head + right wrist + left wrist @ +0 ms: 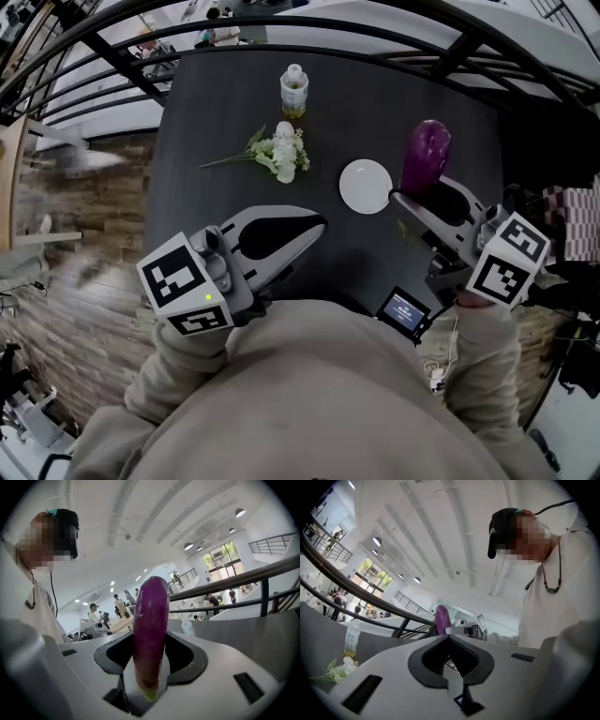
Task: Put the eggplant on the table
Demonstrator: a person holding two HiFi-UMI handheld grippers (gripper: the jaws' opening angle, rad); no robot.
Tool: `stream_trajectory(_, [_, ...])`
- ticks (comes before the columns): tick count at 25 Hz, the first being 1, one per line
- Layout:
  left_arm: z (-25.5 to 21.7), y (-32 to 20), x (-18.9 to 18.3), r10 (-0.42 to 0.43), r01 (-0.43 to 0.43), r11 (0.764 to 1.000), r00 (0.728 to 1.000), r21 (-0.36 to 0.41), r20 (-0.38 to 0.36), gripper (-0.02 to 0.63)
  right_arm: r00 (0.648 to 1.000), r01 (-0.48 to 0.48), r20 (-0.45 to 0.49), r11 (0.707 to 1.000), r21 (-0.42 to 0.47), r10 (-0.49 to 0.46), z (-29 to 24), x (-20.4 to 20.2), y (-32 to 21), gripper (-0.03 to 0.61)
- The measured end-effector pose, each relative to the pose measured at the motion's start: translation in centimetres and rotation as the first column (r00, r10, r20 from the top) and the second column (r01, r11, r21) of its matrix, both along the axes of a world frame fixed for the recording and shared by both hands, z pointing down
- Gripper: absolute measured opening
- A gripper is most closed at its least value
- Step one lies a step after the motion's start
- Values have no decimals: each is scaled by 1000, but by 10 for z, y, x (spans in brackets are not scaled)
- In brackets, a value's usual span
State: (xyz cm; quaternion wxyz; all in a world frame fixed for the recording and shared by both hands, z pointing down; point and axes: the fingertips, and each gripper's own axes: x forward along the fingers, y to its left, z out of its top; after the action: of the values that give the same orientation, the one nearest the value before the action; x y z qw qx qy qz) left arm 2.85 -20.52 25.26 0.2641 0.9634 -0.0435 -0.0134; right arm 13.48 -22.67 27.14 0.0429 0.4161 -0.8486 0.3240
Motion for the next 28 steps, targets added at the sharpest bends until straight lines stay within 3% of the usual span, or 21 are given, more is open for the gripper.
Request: stream_trajectory(28, [28,10,0,-73,77,995,995,-69,67,5,998,60,-11,994,-93,-61,57,14,-12,212])
